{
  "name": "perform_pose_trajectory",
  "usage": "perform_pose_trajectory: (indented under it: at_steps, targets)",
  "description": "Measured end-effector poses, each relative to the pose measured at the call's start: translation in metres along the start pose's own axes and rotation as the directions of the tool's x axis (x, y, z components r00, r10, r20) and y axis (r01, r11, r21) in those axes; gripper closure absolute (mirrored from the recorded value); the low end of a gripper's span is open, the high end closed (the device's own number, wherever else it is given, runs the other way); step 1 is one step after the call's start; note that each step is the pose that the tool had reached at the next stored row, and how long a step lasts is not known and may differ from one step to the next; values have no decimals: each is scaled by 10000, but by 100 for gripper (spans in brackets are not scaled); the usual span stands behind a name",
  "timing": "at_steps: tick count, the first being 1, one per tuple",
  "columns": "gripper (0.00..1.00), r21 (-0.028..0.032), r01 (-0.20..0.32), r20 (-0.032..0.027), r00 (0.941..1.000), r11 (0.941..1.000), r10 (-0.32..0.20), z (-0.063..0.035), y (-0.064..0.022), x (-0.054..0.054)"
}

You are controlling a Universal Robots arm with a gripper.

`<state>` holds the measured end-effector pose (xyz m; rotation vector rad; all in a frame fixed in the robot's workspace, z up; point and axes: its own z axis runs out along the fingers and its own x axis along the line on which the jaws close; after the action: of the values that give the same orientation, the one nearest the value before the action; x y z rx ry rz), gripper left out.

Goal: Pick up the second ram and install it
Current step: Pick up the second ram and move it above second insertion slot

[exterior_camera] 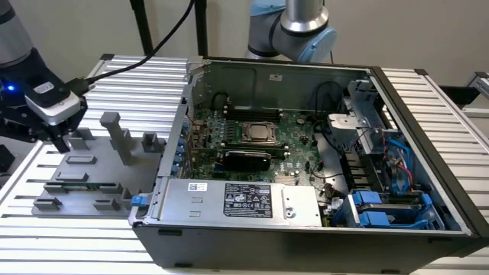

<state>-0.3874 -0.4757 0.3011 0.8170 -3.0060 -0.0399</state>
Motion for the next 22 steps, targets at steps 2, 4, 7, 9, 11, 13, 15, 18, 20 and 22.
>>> perform_pose_trajectory:
  at_steps: [2,4,7,9,11,13,15,18,20,22]
  targets:
    - [100,8,360,-10,9994,9994,-360,17,0,0]
    - [100,15,736,-19,9973,9973,-736,36,-1,-1]
    - [100,27,1271,-34,9919,9919,-1271,63,-2,-1]
    - [100,33,1633,-45,9866,9866,-1633,80,-3,-2]
    - [100,39,1987,-54,9800,9800,-1987,98,-3,-2]
    - [100,45,2349,-66,9720,9720,-2348,113,-3,-2]
    - [100,51,2696,-76,9630,9630,-2696,129,-4,-3]
    - [100,58,3211,-92,9470,9470,-3211,152,-5,-3]
    - [100,63,3555,-103,9347,9347,-3554,168,-5,-3]
    - [100,67,3888,-116,9213,9213,-3887,183,-6,-3]
